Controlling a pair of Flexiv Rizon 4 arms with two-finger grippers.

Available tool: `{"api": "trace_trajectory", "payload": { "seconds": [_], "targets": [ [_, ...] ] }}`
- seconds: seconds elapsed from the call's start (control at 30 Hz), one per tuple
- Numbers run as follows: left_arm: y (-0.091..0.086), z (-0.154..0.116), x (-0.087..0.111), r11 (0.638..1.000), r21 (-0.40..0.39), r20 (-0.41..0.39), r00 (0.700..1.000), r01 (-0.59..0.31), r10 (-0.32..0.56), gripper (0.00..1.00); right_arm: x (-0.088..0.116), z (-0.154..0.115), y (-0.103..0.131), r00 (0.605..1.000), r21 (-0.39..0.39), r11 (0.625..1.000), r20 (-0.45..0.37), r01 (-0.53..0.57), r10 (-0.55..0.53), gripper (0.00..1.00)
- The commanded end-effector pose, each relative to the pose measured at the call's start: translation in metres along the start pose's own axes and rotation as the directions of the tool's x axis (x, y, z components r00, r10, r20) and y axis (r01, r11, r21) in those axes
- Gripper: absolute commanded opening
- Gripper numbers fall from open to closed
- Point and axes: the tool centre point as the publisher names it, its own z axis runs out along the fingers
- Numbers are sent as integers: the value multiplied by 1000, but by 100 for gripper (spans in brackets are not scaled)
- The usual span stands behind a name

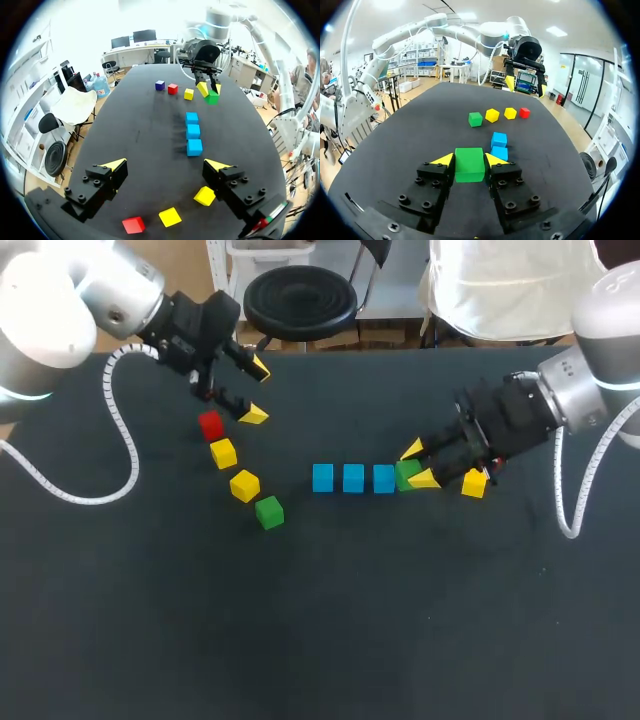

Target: Place the blue cubes, place green cubes on the blue cubes, place the yellow cubes on the green cubes, then place the red cubes on the yellow cubes, and place purple cube on the red cubes.

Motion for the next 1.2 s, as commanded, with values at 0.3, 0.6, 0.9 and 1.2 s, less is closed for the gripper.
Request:
{"api": "trace_trajectory", "payload": {
  "seconds": [0.3,0.6,0.9,1.2],
  "targets": [
    [1,0,1,1000,1,2,1000,-3,3,100,-19,25,-31,999,10,1000,-42,-7,7,0],
    [1,0,1,1000,1,2,1000,-3,3,100,-13,34,-20,998,111,993,-50,-36,42,0],
    [1,0,1,1000,1,2,1000,-3,3,100,-15,39,-19,999,123,992,-45,-4,10,0],
    [1,0,1,1000,1,2,1000,-3,3,100,-17,36,-20,998,116,993,-57,6,1,0]
  ]
}}
